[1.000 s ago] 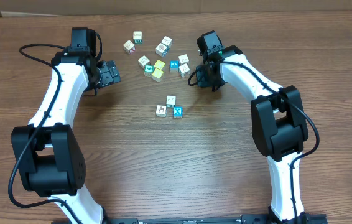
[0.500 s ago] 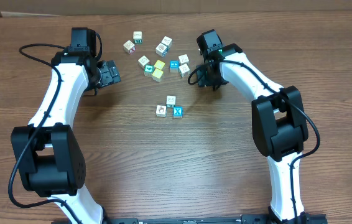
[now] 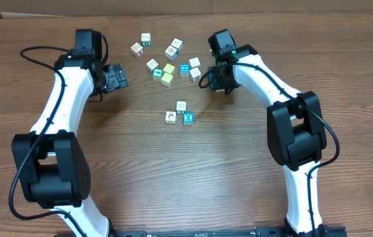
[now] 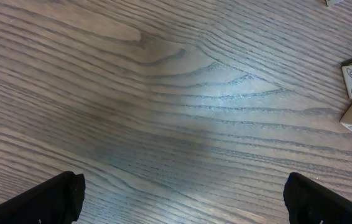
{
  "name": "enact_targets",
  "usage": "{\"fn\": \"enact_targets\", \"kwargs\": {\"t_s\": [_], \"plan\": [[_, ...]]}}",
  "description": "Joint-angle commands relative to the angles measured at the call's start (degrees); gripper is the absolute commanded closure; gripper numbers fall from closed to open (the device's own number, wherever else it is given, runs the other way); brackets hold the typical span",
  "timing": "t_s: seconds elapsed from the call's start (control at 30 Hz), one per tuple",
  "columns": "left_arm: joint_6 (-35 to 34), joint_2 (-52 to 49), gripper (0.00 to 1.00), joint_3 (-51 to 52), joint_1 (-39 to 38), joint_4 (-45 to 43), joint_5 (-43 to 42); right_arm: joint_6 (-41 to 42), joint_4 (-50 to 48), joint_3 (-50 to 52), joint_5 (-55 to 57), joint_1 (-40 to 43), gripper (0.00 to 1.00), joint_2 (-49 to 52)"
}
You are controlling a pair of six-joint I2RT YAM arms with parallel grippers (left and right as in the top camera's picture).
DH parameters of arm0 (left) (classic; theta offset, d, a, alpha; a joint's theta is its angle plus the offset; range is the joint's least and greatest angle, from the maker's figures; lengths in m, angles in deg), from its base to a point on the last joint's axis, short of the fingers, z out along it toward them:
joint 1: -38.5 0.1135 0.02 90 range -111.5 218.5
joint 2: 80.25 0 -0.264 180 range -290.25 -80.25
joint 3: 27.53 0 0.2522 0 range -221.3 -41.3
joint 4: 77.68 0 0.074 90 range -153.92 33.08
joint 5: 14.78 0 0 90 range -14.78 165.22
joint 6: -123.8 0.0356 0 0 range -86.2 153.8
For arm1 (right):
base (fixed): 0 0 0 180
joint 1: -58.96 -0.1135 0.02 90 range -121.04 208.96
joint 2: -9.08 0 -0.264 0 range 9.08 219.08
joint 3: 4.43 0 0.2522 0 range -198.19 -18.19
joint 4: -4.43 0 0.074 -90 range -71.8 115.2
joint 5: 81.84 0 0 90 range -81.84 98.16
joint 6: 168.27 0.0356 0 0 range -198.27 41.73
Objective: Form a circle
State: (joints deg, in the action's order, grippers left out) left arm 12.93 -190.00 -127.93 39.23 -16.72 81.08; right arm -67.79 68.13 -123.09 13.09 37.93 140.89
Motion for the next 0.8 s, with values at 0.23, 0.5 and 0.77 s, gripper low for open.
{"fn": "enact_targets", "kwargs": {"t_s": [0.23, 0.5, 0.77], "plan": [[0.07, -0.39, 0.00, -0.85, -0.37, 0.13, 0.70, -0.02, -0.33, -1.68, 1.18, -0.11, 0.50, 0.20], [0.07, -0.39, 0.00, -0.85, -0.35, 0.13, 0.70, -0.04, -0.24, -1.68, 1.68, -0.11, 0.55, -0.07], [0.07, -0.39, 0.00, -0.85, -0.35, 0.13, 0.70, -0.02, -0.11, -1.68, 1.70, -0.11, 0.55, -0.76]]}}
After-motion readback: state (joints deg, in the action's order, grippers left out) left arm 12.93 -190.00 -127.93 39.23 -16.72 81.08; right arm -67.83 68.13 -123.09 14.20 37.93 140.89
